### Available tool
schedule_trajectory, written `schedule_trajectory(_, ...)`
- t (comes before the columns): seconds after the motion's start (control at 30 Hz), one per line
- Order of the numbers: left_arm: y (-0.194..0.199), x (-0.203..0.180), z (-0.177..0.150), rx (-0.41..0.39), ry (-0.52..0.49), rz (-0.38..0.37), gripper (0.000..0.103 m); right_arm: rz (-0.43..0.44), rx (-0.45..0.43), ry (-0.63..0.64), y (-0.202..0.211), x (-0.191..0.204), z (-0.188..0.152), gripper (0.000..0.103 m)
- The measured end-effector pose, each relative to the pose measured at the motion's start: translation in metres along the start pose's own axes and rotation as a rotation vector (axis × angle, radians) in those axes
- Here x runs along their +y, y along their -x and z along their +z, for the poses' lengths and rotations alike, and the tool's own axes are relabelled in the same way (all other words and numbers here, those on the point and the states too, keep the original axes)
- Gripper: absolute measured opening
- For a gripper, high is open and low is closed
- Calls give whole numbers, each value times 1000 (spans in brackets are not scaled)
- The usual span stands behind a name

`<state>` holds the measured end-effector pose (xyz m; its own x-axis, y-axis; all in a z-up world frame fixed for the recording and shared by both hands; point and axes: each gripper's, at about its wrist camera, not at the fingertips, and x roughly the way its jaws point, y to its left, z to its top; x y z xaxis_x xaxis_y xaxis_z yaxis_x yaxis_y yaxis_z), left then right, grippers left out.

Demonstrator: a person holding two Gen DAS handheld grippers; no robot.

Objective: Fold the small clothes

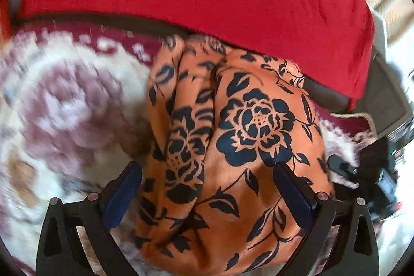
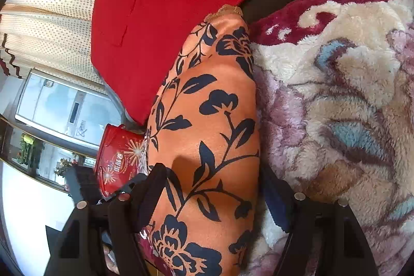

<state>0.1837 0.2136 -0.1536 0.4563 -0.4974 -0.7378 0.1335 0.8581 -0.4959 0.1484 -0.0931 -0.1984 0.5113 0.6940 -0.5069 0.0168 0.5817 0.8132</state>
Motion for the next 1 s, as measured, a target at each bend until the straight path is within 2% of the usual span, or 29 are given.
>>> schedule_trajectory(0.07,-4,13,2,25,62,-74,101,3,-6,13,-1,1,-1,75)
schedule_trajectory(0.17,-8,21,3,41,104,-130,101,0,-22,36,-3,4,-4,75)
schedule_trajectory(0.43,-14,28,0,66,136,-213,101,-15,-69,120,-11,16,-9,76)
schedule_trajectory(0.7,-13,36,-4,71,151,-323,99,-15,-70,169,-19,25,-11,74)
schedule_trajectory(0.73,-13,36,-4,70,150,-325,95,-18,-73,173,-19,26,-12,71)
schedule_trajectory(0.8,-9,36,-6,66,151,-317,79,-12,-77,176,-21,27,-12,66)
schedule_trajectory(0.83,-8,37,-6,63,153,-310,68,-12,-79,176,-22,28,-12,63)
schedule_trajectory(0.87,-5,39,-8,60,154,-308,62,-13,-83,176,-22,28,-12,62)
schedule_trajectory(0.97,-1,47,-9,54,171,-311,52,-23,-90,185,-22,31,-13,61)
schedule_trajectory(1.0,0,49,-9,52,171,-314,52,-26,-89,186,-23,31,-13,61)
